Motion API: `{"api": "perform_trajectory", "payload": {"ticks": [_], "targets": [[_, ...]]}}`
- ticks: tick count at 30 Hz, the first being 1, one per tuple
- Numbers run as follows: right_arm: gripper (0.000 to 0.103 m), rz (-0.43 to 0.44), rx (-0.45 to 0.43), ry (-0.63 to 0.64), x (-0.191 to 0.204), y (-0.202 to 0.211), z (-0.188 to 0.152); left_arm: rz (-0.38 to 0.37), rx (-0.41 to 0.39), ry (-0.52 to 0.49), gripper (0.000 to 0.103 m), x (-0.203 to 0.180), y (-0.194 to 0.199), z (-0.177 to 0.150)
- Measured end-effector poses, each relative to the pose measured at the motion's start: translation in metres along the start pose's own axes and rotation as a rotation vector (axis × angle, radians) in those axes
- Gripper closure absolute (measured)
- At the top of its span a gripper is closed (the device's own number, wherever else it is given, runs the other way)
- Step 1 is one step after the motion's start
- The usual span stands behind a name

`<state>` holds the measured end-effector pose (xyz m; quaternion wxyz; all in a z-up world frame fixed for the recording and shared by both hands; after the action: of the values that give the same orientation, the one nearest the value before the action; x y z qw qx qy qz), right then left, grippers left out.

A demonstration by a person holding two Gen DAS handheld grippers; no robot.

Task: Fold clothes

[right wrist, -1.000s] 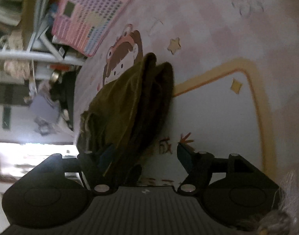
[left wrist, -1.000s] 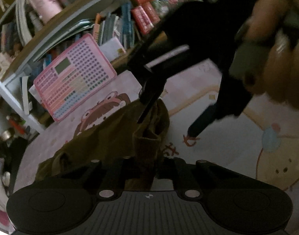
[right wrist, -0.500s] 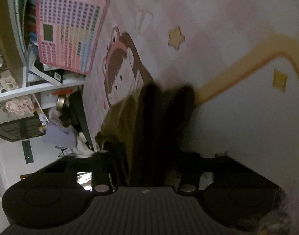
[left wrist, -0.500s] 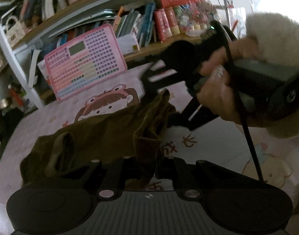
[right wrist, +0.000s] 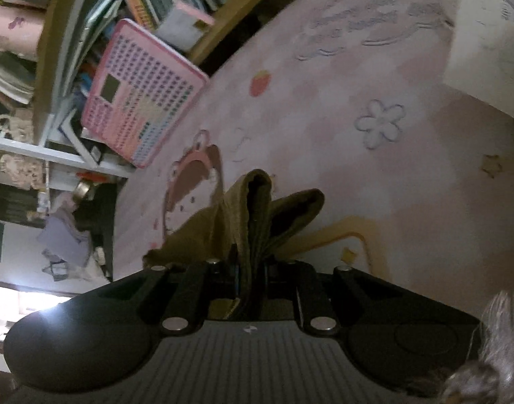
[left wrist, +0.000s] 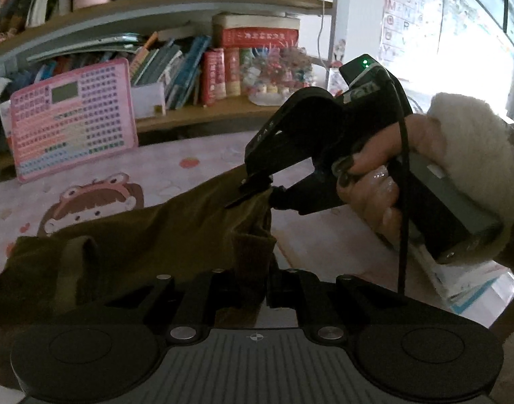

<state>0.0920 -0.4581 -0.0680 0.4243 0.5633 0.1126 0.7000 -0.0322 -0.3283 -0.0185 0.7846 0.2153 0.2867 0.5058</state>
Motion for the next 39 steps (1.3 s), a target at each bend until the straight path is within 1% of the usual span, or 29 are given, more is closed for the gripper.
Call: {"api": "perform_trajectory", "payload": {"ticks": [2, 4, 9, 14, 17, 23, 27, 29, 30, 31, 32, 34, 35, 37, 39], "targets": [[0.092, 0.003, 0.001, -0.003, 0.001, 0.001, -0.002, 0.004, -0.015, 0.017, 0.094, 0.004, 0.006, 0.001], [0.092, 0.022, -0.009, 0.024, 0.014, 0.002, 0.0, 0.009, -0.04, 0.048, 0.094, 0.01, 0.016, 0.005], [0.092, 0.094, -0.039, 0.145, 0.072, 0.0, 0.006, 0.018, -0.111, 0.178, 0.093, 0.041, 0.046, 0.016], [0.092, 0.122, -0.051, 0.251, 0.127, -0.013, 0.007, 0.021, -0.169, 0.292, 0.093, 0.084, 0.069, 0.023], [0.091, 0.126, -0.049, 0.289, 0.154, -0.027, 0.002, 0.025, -0.187, 0.328, 0.093, 0.113, 0.078, 0.023], [0.091, 0.083, -0.034, 0.327, 0.203, -0.073, -0.012, 0.017, -0.175, 0.392, 0.093, 0.177, 0.091, 0.018], [0.089, 0.022, -0.031, 0.343, 0.229, -0.11, -0.02, 0.005, -0.134, 0.42, 0.093, 0.22, 0.091, 0.015], [0.081, -0.004, -0.04, 0.336, 0.236, -0.124, -0.023, 0.016, -0.11, 0.419, 0.091, 0.239, 0.088, 0.014], [0.079, -0.012, -0.049, 0.326, 0.24, -0.128, -0.023, 0.026, -0.098, 0.422, 0.087, 0.249, 0.087, 0.013], [0.075, -0.019, -0.06, 0.318, 0.244, -0.131, -0.024, 0.034, -0.085, 0.425, 0.087, 0.258, 0.085, 0.011], [0.071, -0.019, -0.078, 0.316, 0.247, -0.129, -0.024, 0.042, -0.071, 0.428, 0.087, 0.267, 0.084, 0.008], [0.068, -0.017, -0.121, 0.318, 0.251, -0.124, -0.024, 0.058, -0.044, 0.422, 0.086, 0.281, 0.081, 0.002], [0.067, -0.023, -0.141, 0.32, 0.251, -0.12, -0.024, 0.07, -0.031, 0.417, 0.083, 0.288, 0.079, 0.0], [0.066, -0.061, -0.19, 0.316, 0.243, -0.105, -0.024, 0.093, -0.004, 0.405, 0.079, 0.302, 0.075, -0.006], [0.065, -0.11, -0.223, 0.305, 0.228, -0.091, -0.027, 0.093, 0.006, 0.416, 0.065, 0.313, 0.074, -0.008]]}}
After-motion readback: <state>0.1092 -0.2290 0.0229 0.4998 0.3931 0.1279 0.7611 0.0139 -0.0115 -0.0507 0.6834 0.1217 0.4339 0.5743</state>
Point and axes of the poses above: each gripper's, at about its wrist camera, not at the fingertips, and y roughly against the way its jaws point, x to its left, z to its top, the point moved 8 cm from there along -y, roughly the way its jaws point, and after that the axes turned 14 degrees about y, right-handed, at the moved point
